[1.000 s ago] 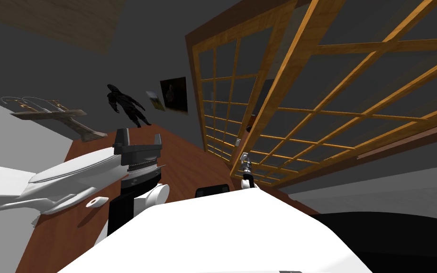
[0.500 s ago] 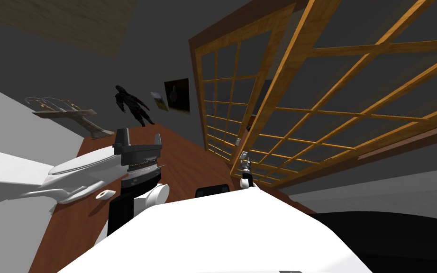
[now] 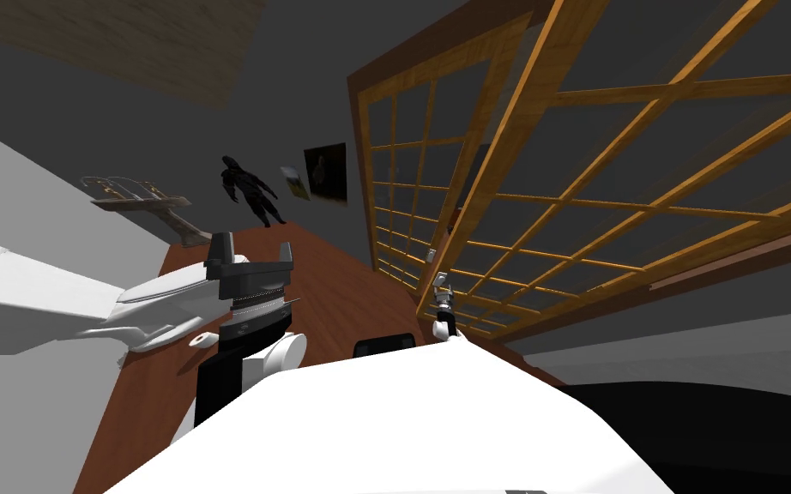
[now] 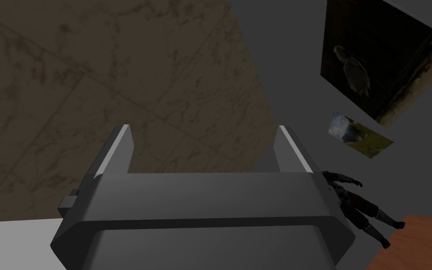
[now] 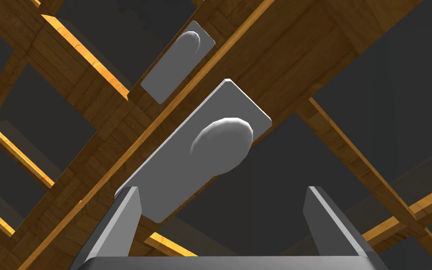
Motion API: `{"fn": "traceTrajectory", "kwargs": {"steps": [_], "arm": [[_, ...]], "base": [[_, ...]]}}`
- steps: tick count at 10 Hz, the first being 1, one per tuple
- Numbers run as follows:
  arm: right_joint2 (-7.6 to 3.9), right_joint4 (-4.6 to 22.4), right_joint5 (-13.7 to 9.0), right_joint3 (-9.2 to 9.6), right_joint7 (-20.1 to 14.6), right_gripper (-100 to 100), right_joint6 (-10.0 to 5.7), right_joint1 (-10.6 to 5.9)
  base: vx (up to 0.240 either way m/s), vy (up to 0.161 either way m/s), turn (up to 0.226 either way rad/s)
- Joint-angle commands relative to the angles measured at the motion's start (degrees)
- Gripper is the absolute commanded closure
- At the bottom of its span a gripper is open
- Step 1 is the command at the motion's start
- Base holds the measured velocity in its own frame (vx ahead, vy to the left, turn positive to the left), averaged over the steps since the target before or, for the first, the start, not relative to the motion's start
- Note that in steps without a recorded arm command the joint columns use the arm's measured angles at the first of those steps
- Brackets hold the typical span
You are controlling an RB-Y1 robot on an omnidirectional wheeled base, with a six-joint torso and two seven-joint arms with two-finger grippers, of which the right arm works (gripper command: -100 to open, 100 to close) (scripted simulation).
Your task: Pull the door open
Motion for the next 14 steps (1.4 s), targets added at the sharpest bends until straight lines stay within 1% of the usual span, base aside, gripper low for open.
{"fn": "traceTrajectory", "kwargs": {"steps": [1, 2, 3, 4, 5, 6, 7, 8, 9, 10, 11, 12, 13, 14], "arm": [[0.05, 0.40, -1.20, 0.45, -2.86, -100, -0.13, -0.52], [0.05, 0.40, -1.20, 0.45, -3.29, -100, -0.13, -0.52], [0.13, 0.63, -2.21, 0.83, -5.60, -100, -0.19, -0.91], [0.22, 0.84, -3.19, 1.21, -7.07, -100, -0.26, -1.28], [0.22, 0.84, -3.19, 1.21, -8.08, -100, -0.26, -1.28], [0.31, 1.06, -4.17, 1.58, -10.08, -100, -0.32, -1.66], [0.31, 1.06, -4.17, 1.58, -10.47, -100, -0.32, -1.66], [0.39, 1.26, -5.11, 1.95, -12.80, -100, -0.38, -2.02], [0.48, 1.47, -6.04, 2.30, -14.32, -100, -0.44, -2.37], [0.48, 1.47, -6.04, 2.30, -15.21, -100, -0.44, -2.37], [0.57, 1.66, -6.92, 2.64, -17.29, -100, -0.49, -2.71], [0.57, 1.66, -6.92, 2.64, -17.55, -100, -0.49, -2.71], [0.65, 1.84, -7.75, 2.96, -19.87, -100, -0.54, -3.02], [0.73, 2.02, -8.56, 3.27, -21.31, -100, -0.59, -3.33]], "base": [[-0.059, -0.017, 0.050], [-0.044, -0.010, 0.033], [-0.051, -0.004, 0.075], [-0.075, -0.028, 0.097], [-0.065, -0.026, 0.028], [-0.063, -0.025, 0.060], [-0.046, -0.016, 0.030], [-0.057, -0.007, 0.051], [-0.080, -0.030, 0.098], [-0.059, -0.020, 0.034], [-0.060, -0.012, 0.042], [-0.048, -0.009, 0.030], [-0.050, -0.011, 0.048], [-0.094, -0.017, 0.065]]}}
